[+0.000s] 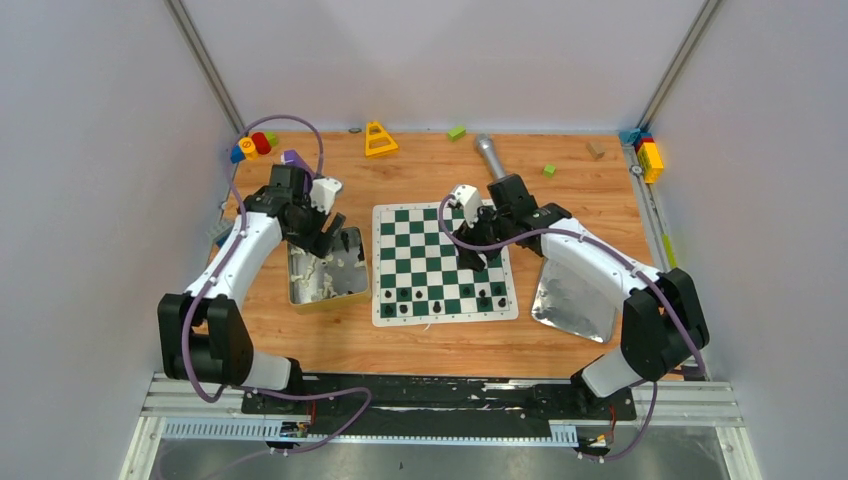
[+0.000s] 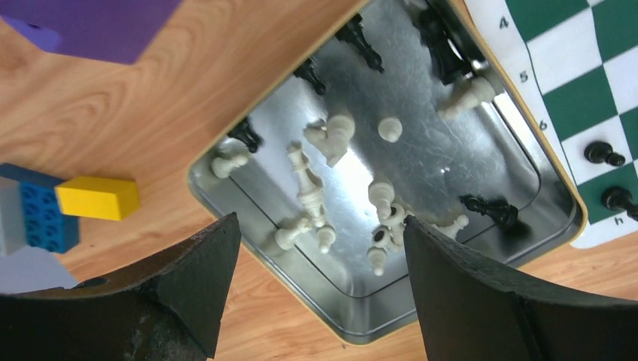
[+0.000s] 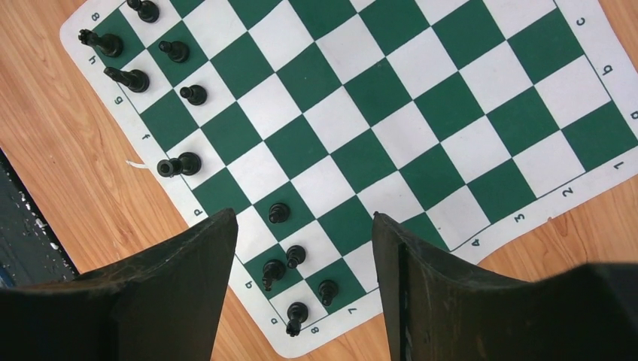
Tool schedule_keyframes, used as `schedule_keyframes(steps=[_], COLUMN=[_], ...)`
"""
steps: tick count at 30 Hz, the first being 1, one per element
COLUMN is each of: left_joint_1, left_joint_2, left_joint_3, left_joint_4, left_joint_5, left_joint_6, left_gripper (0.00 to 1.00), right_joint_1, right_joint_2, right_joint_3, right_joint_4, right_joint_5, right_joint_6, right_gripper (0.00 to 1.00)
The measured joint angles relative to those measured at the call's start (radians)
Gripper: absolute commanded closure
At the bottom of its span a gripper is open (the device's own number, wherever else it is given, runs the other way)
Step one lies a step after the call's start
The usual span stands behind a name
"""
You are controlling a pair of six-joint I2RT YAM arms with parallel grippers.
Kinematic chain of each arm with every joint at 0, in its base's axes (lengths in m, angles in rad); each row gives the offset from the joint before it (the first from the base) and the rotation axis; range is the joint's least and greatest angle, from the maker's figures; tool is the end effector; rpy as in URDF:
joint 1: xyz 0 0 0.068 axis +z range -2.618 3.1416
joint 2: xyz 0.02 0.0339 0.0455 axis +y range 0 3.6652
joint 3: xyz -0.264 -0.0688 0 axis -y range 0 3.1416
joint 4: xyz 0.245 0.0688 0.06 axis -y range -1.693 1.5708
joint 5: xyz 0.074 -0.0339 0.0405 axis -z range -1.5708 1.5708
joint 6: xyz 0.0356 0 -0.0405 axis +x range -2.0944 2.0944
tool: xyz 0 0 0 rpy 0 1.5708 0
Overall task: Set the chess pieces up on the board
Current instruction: Place the chess piece on the chessboard, then pick up the chess piece from the storage box.
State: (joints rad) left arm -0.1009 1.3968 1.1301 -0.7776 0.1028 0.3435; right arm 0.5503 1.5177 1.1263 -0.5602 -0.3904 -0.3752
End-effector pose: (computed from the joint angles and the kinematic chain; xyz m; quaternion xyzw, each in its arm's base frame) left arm 0.2796 -0.0320 0.2722 0.2255 0.9376 -0.0178 0.2640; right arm 0.2635 0.1775 0.2521 -0.4700 0.8097 0.2102 0.2816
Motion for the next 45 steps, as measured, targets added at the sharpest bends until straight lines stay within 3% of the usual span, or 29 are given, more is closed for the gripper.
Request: schedule_keyframes(steps=[13, 25, 45], left_joint_1=[-0.018, -0.034, -0.037], left_joint_2=[0.055, 0.251, 0.329], left_joint_3=[-0.066, -0.048, -0.027], left_joint_4=[0.113, 0.199, 0.277], left_joint_5=[0.232, 0.254, 0.298], left_joint_6=[0.049, -0.069, -0.370], left_gripper=[0.42, 0.47, 0.53], right_joint_1=[-0.049, -0.061, -0.061], right_joint_2=[0.000, 0.000, 0.001], right_joint_3=[-0.017, -0.033, -0.034], right_joint_4=[0.012, 0.019, 0.019], right_joint_5=[-0.038, -0.046, -0.048], right_joint_6=[0.010, 0.011, 0.011], right_gripper=[0.36, 0.37, 0.38])
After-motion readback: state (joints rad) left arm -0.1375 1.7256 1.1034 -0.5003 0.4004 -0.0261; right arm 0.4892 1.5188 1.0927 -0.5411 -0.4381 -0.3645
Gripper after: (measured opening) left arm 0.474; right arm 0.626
